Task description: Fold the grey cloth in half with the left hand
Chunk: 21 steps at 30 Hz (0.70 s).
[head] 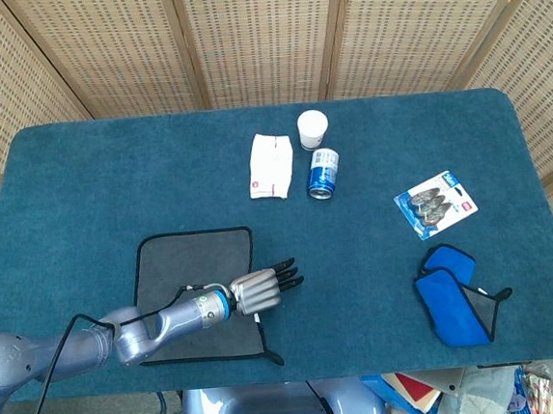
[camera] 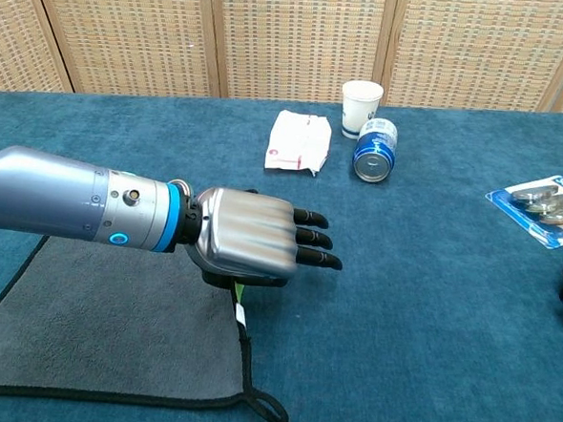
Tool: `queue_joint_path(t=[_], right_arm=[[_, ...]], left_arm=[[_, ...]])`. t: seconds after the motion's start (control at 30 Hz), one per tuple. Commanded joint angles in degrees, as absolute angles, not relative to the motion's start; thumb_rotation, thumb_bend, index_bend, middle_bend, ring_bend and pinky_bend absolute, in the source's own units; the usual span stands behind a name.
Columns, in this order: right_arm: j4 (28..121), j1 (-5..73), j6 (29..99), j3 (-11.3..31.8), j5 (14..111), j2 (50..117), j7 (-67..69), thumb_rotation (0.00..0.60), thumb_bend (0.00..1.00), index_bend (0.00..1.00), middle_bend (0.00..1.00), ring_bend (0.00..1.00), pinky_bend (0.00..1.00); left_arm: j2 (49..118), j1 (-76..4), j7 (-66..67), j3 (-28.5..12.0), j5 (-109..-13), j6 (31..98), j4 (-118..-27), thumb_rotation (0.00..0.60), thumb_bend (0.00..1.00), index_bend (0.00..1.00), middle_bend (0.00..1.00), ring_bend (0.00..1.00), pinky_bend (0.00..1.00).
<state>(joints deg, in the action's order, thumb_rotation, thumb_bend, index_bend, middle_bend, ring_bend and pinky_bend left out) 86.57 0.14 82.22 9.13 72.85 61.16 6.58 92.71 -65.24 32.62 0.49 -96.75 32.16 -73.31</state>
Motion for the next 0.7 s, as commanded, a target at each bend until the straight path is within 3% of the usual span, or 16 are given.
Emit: queue_joint_path(t=[0.03,0.2,0.7], right_arm=[[86.6,0.1,82.2,9.1,72.9,61.2,6.6,0.6,0.0,0.0,0.0,0.0,0.0],[86.6,0.1,82.2,9.1,72.9,61.1,6.7,0.6,0.0,0.0,0.0,0.0,0.0],[87.2,0.0,82.4,8.7,73.5,61.0,6.0,0.6,0.0,0.0,0.0,0.0,0.0]], left_arm=[[92.2,-64.8,32.1,0.8,-97.0,33.6,-73.7,0.6,0.36,0.68,0.0,0.0,0.0],[90.1,-63.3,31.1,2.1,-98.3,37.5,-74.7,0.6,0.36,0.68,0.0,0.0,0.0],[82.9,-55.0,26.9,11.1,-104.5,50.5,-73.3,0.6,0.36,0.68,0.0,0.0,0.0]])
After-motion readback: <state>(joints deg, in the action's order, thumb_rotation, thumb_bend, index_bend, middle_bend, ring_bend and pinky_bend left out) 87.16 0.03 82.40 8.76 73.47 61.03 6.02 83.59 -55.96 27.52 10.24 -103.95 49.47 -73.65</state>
